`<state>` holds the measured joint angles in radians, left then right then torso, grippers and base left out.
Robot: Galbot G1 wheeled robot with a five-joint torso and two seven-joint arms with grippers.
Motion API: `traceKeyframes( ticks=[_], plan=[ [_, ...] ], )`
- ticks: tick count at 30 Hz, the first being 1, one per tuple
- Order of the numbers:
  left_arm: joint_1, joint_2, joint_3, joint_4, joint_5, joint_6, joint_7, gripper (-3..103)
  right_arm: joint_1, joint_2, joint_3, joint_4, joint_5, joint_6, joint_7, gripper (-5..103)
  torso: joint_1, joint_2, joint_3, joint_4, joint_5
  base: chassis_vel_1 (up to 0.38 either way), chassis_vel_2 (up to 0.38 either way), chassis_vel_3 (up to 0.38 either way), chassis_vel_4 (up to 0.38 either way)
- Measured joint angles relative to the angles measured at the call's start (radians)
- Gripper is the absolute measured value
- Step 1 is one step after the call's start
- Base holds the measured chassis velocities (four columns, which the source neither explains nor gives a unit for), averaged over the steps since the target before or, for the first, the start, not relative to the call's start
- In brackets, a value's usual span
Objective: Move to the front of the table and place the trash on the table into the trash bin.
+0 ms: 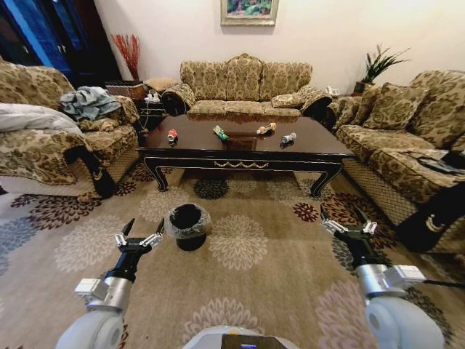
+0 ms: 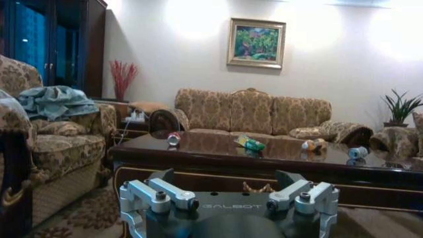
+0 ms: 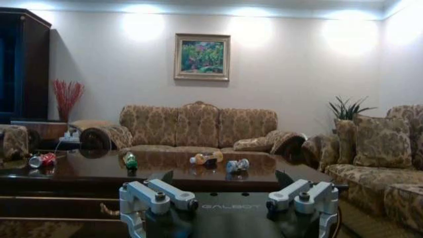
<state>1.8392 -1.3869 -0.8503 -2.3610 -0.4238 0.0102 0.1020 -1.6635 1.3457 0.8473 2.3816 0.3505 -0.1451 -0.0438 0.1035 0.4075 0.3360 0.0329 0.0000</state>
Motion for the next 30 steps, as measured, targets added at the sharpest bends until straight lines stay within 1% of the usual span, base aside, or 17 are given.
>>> traceKeyframes(
  ticks=[6, 8, 12, 15, 21, 25, 27, 28, 30],
  plan=[
    [0.003, 0.001, 0.007, 0.009, 0.0, -0.008, 0.006, 100, -0.019, 0.008, -0.009, 0.013, -0.026, 0.0, 0.01, 100, 0.0, 0.0, 0.0, 0.0, 0.0, 0.0, 0.0, 0.0, 0.0],
    [0.006, 0.0, 0.009, 0.012, 0.001, -0.019, 0.01, 100, -0.029, 0.011, -0.013, 0.015, -0.039, 0.001, 0.023, 100, 0.0, 0.0, 0.0, -0.0001, 0.0001, 0.0, 0.0, 0.0, 0.0],
    [0.012, -0.003, 0.011, 0.016, 0.002, -0.034, 0.02, 100, -0.038, 0.009, -0.024, 0.021, -0.038, 0.001, 0.051, 100, 0.0, 0.0, 0.0, -0.0001, 0.0001, 0.047, 0.044, -0.054, -0.056],
    [0.011, -0.004, 0.012, 0.018, 0.002, -0.036, 0.021, 100, -0.037, 0.008, -0.023, 0.02, -0.044, 0.002, 0.053, 100, 0.0, 0.0, 0.0, 0.0, 0.0001, 0.118, 0.098, -0.124, -0.098],
    [0.01, -0.004, 0.013, 0.019, 0.002, -0.036, 0.021, 100, -0.032, 0.012, -0.038, 0.019, -0.052, 0.001, 0.056, 100, 0.0, 0.0, 0.0, 0.0, 0.0, 0.189, 0.174, -0.198, -0.19],
    [0.015, -0.007, 0.013, 0.015, 0.001, -0.025, 0.023, 100, -0.032, 0.015, -0.055, 0.016, -0.055, 0.004, 0.058, 100, -0.001, -0.002, -0.001, 0.0, 0.0001, 0.255, 0.261, -0.267, -0.259],
    [0.019, -0.009, 0.014, 0.016, 0.003, -0.023, 0.028, 100, -0.032, 0.014, -0.063, 0.013, -0.056, 0.005, 0.06, 100, -0.004, -0.01, -0.006, 0.0, -0.0004, 0.284, 0.281, -0.276, -0.289],
    [0.019, -0.009, 0.014, 0.016, 0.003, -0.023, 0.028, 100, -0.032, 0.014, -0.063, 0.013, -0.056, 0.005, 0.06, 100, -0.004, -0.01, -0.006, 0.0, -0.0004, 0.286, 0.281, -0.281, -0.293],
    [0.018, -0.012, 0.014, 0.022, 0.004, -0.022, 0.028, 100, -0.031, 0.009, -0.066, 0.006, -0.056, 0.006, 0.06, 100, -0.009, -0.023, -0.014, 0.0, 0.0001, 0.272, 0.284, -0.282, -0.256]
  ],
)
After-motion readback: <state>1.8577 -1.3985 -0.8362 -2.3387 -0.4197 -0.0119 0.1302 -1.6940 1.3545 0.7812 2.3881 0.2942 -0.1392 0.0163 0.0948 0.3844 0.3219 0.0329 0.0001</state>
